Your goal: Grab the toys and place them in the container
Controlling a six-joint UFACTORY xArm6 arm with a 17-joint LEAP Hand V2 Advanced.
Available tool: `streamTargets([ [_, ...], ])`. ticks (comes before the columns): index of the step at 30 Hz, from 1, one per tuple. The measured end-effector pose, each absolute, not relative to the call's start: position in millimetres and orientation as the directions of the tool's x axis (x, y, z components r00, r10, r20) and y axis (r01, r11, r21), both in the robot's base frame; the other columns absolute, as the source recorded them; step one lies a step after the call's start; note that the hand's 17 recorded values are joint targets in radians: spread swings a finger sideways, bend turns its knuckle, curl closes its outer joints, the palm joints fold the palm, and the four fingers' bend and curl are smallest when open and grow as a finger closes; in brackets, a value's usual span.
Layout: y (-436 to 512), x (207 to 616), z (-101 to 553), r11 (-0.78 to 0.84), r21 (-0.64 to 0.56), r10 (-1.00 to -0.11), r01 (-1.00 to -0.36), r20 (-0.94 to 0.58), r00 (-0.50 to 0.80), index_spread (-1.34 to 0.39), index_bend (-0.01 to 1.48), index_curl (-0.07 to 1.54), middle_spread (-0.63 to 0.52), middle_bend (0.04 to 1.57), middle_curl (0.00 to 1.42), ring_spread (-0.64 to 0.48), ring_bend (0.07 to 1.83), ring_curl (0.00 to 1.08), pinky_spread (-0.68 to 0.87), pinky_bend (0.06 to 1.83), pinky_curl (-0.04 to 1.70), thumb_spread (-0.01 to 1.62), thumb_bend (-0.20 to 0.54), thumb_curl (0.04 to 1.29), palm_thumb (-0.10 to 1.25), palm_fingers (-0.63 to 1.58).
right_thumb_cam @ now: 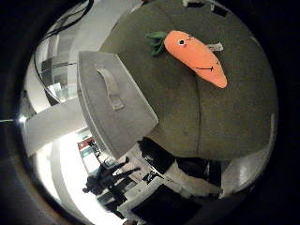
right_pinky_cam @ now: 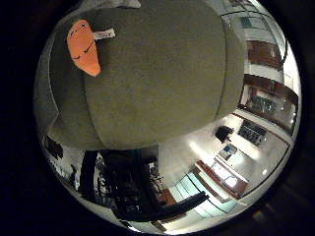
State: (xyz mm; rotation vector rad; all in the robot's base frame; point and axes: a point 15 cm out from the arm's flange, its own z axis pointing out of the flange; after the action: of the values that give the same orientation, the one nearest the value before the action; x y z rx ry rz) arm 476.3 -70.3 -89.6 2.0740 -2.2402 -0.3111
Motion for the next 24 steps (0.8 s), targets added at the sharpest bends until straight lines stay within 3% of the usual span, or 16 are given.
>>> streamTargets([
  [24, -70, 506, -149, 0.066, 0.215, -0.998, -0.974, -0.011, -0.07, -0.11, 0.17, 0.31, 0.14, 0.23, 0.36, 0.18, 0.4, 0.26, 0.34, 0.67, 0.0, 1.06, -0.024, 0.28, 0.42, 0.21],
])
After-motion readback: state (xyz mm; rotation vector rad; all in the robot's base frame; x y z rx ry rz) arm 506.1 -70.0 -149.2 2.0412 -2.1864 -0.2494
